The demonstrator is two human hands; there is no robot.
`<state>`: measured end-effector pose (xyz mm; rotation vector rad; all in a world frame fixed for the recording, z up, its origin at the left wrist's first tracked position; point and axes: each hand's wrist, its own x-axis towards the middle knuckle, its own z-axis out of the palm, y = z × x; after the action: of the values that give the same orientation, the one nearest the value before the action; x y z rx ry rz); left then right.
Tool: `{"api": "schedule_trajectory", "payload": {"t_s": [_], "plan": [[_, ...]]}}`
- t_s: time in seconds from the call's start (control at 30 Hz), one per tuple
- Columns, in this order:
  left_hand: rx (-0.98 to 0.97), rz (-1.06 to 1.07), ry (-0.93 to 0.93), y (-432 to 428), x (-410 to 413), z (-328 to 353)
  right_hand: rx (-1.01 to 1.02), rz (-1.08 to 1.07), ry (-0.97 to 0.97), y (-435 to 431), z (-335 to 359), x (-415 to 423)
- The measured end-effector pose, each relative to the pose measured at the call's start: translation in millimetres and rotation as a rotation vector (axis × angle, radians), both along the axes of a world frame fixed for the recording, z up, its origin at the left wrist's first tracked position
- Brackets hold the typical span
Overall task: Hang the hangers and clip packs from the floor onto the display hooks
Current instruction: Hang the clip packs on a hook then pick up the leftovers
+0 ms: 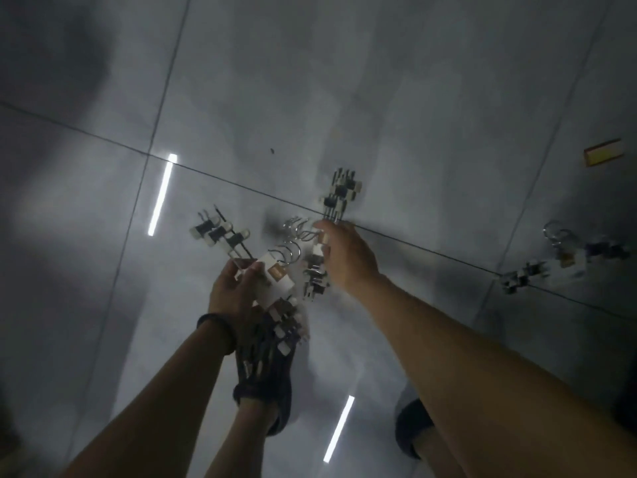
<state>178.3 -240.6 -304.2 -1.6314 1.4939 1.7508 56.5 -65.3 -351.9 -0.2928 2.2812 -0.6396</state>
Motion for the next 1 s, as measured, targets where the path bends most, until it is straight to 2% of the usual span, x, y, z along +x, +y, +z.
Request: {"api": "schedule_trajectory", "payload": {"t_s": [0.17,0.3,0.4,0.57,0.63,0.7,0.8,1.0], "plan": [[0.095,-0.074,-0.036,-14,17,-15,0.137,0.238,-0.099,-36,-30,-9],[0.095,-0.045,-0.065,-9,22,-23,0.169,0.169,-0.004,-35,-28,3],[0.037,-0.090,-0.105,-6,26,-29,0.101,0.008,0.111,-18,-15,17],[-0.005,-0.109,-0.089,22,14,-8,-0.237,-0.353,0.239,26,43,17],[0.077,-0.045,-0.055,42,1,8,-0.292,-0.533,0.163,49,73,11],[0.155,0.008,-0.016,64,-16,30,-0.315,-0.733,0.006,72,105,0],[0.248,0.018,0.050,96,-49,76,-0.484,-0.980,-0.175,104,163,-22],[0.399,-0.121,0.200,154,-125,209,-0.584,-1.069,-0.315,165,287,-55]]}}
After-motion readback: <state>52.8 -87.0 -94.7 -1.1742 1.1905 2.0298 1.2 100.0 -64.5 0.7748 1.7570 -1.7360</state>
